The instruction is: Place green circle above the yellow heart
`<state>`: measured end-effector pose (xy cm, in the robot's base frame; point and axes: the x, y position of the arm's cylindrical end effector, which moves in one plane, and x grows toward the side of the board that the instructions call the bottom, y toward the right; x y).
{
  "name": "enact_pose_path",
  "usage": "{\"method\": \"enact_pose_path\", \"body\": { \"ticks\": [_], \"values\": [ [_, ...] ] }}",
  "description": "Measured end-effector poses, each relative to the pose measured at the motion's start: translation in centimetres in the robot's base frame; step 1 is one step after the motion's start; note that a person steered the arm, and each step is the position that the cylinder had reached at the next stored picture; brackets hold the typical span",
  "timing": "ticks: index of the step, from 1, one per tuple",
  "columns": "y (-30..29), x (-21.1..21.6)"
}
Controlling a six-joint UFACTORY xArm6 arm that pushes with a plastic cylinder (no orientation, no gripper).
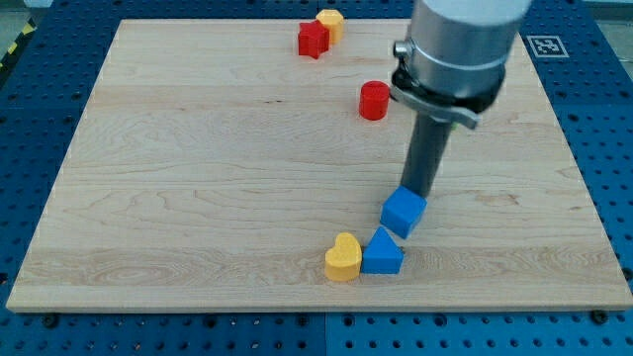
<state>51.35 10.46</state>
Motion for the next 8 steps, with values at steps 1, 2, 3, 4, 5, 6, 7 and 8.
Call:
{"method": "enact_pose_path", "body": {
  "ticks": [1,2,3,4,5,6,7,8],
  "values": [
    [0.0,-0.4],
    [0.7,-3.5],
    [8.2,-6.2],
    [13.7,-8.7],
    [12.5,-12.6],
    [6.2,-11.6],
    [-0.9,-7.9],
    [-4.7,-6.1]
  ]
}}
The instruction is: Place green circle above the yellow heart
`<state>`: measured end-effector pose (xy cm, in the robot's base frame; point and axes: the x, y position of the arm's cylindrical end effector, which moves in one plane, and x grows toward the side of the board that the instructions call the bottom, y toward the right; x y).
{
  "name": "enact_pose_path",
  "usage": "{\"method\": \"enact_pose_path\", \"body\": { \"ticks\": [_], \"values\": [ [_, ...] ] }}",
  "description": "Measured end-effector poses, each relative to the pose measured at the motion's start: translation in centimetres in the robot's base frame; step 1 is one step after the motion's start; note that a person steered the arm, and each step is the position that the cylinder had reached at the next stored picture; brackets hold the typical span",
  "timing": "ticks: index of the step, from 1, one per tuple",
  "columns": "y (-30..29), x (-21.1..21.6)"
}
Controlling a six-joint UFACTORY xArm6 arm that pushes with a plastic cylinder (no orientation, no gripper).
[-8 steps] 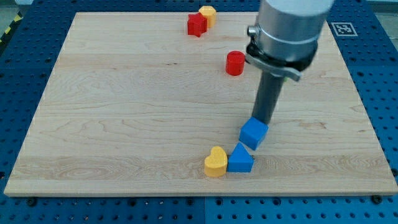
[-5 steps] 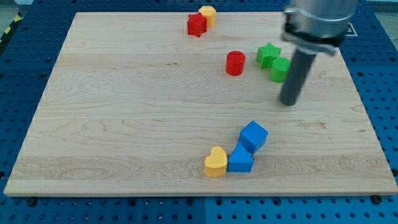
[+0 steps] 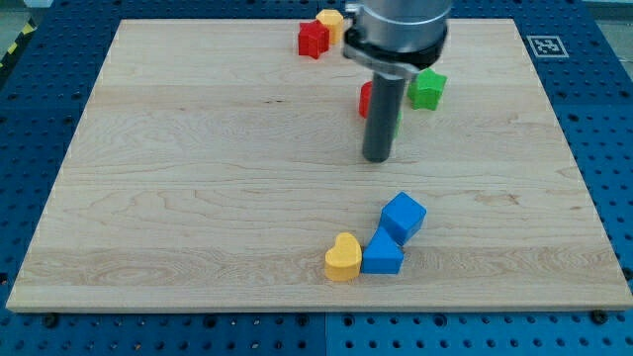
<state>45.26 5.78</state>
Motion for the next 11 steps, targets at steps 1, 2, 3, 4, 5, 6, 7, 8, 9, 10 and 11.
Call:
{"method": "enact_pose_path", "body": {
  "ticks": [1,2,3,4,5,6,7,8,9,10,11],
  "values": [
    [2.8,0.1],
    [2.4,0.8],
    [1.6,-0.1],
    [11.0,0.0],
    [15.3,-1.4],
    [13.7,-5.5],
    [8.2,-3.9],
    [2.5,-1.1],
    [0.3,-0.3],
    [6.3,0.2],
    [12.3,0.3]
  ]
}}
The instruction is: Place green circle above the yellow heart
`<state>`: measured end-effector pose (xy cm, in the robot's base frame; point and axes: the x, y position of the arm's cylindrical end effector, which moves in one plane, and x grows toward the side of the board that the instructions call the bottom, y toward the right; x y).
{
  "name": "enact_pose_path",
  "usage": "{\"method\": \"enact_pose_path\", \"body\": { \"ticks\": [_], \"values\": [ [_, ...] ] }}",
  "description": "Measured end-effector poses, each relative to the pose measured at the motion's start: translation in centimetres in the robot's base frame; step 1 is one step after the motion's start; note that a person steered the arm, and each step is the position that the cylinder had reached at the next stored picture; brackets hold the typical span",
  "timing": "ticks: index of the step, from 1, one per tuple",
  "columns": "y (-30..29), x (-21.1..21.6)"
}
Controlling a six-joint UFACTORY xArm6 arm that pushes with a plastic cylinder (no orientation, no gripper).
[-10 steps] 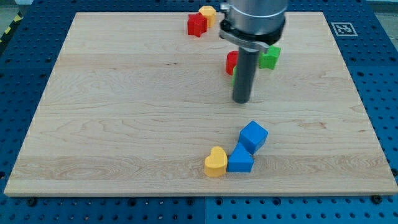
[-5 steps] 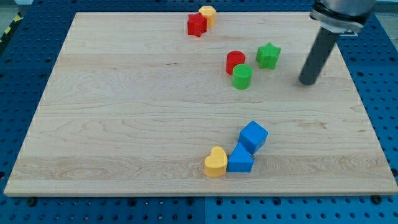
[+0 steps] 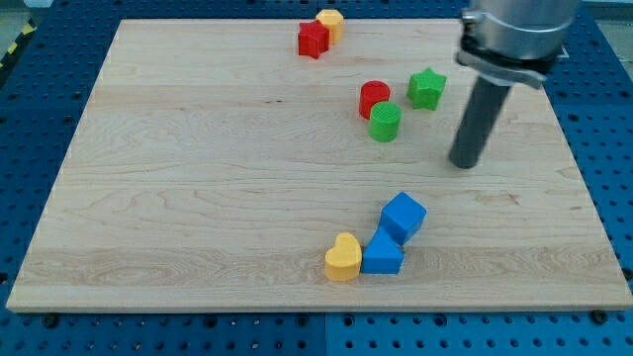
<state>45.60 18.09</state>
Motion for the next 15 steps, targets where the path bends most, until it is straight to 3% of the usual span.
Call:
{"method": "enact_pose_path", "body": {
  "ticks": [1,2,4,6,8,9,11,12,15],
  "values": [
    [1.0,-3.8],
    [-1.8,-5.0],
    [-12.6,-5.0],
    [-12.5,-5.4],
    [-17.9,-10.4],
    [-19.9,-9.3],
    [-15.7,-1.0],
    [-14.9,1.3],
    [-9.8,-1.0]
  ]
}}
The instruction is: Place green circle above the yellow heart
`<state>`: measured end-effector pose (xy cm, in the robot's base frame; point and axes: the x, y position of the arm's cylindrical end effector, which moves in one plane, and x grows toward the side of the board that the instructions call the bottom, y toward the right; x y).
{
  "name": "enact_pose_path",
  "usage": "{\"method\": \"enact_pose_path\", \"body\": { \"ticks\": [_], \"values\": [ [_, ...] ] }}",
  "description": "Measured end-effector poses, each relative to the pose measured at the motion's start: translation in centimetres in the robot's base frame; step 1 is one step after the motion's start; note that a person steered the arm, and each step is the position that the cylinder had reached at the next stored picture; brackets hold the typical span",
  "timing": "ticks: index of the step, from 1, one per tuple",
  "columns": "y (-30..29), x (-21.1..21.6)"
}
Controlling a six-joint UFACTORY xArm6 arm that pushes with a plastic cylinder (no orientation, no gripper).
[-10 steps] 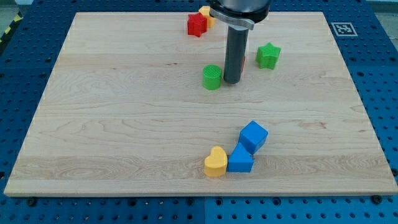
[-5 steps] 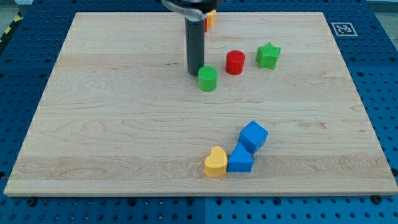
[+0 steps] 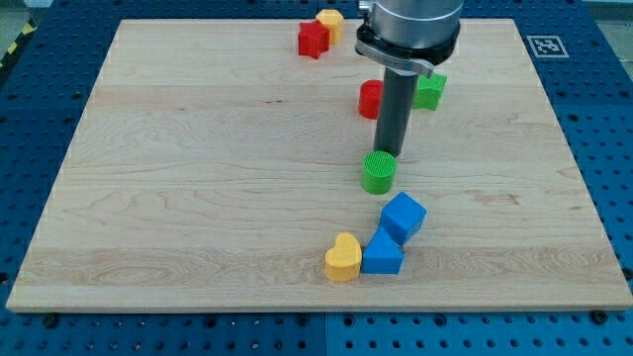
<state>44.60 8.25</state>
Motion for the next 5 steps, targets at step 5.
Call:
{"method": "enact_pose_path", "body": {
  "ticks": [5],
  "values": [
    [-2.7,4.4]
  ]
}}
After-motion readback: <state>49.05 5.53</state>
